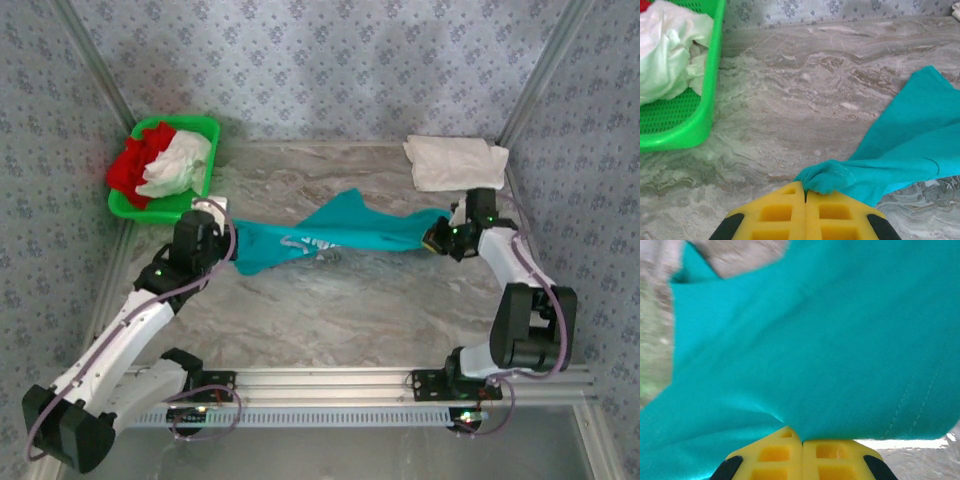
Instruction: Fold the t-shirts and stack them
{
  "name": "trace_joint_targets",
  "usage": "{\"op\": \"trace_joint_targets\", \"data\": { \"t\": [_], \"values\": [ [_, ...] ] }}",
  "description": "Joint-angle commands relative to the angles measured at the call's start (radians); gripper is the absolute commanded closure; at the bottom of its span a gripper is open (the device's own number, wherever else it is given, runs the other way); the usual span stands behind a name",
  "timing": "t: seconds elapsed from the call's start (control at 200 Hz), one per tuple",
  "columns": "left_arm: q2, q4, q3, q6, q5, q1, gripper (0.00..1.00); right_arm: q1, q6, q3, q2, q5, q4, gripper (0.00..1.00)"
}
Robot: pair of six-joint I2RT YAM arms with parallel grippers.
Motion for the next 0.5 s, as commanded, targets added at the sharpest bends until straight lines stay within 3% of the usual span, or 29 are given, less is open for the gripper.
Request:
{"op": "trace_joint_targets", "data": {
  "t": [0.0,0.245,0.495],
  "values": [
    [-0.011,0.012,0.093,0.058,-0.058,0.013,1.00,-0.014,-0.029,0.115,-0.081,0.002,-0.127,1.00],
    [-0.060,0.048,0.243,0.165,-0.061,0.019,1.00,-0.032,-0.042,0.389,-0.215,0.048,-0.249,1.00],
    [-0.102,-0.039,0.461,0.233,0.097,0.018,1.00,-0.027,0.006,0.543,-0.322,-0.036,-0.321,1.00]
  ]
}}
